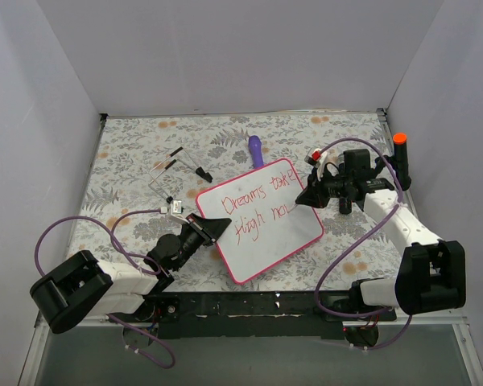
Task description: Write a sentence on the whiteboard
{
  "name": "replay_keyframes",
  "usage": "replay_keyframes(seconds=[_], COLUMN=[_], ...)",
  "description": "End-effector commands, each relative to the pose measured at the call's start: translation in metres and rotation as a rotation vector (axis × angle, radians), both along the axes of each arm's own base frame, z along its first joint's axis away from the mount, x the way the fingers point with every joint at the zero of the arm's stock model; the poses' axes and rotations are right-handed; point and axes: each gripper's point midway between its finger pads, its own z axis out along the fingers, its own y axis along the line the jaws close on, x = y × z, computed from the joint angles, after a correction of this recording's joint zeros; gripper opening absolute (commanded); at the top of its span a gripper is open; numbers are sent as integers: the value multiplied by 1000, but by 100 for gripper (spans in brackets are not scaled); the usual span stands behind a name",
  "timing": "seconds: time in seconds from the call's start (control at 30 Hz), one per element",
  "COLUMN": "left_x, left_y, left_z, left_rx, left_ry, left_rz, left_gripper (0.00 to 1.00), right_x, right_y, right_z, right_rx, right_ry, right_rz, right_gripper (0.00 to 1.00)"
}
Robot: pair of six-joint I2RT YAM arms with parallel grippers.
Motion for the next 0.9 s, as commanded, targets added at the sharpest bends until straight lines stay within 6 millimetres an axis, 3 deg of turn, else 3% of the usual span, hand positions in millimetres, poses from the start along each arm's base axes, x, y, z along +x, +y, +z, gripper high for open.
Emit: replay_keyframes(seconds=[0.0,0.43,0.87], left_x=[-4,-4,-4], left_y=[0,-1,0], left_z=[76,76,77], left_rx=[-228,-225,-230], left_ry=[-167,-165,-167], left_rz=[-19,-20,-19], left_gripper=[0,0,0], right_x=[16,51,43], right_y=[-1,2,2], right_z=[3,20,13], right_rx=[-33,-31,-38], right_ry=[-24,-70,-53], right_rz=[-14,-43,-23], right_gripper=[1,1,1])
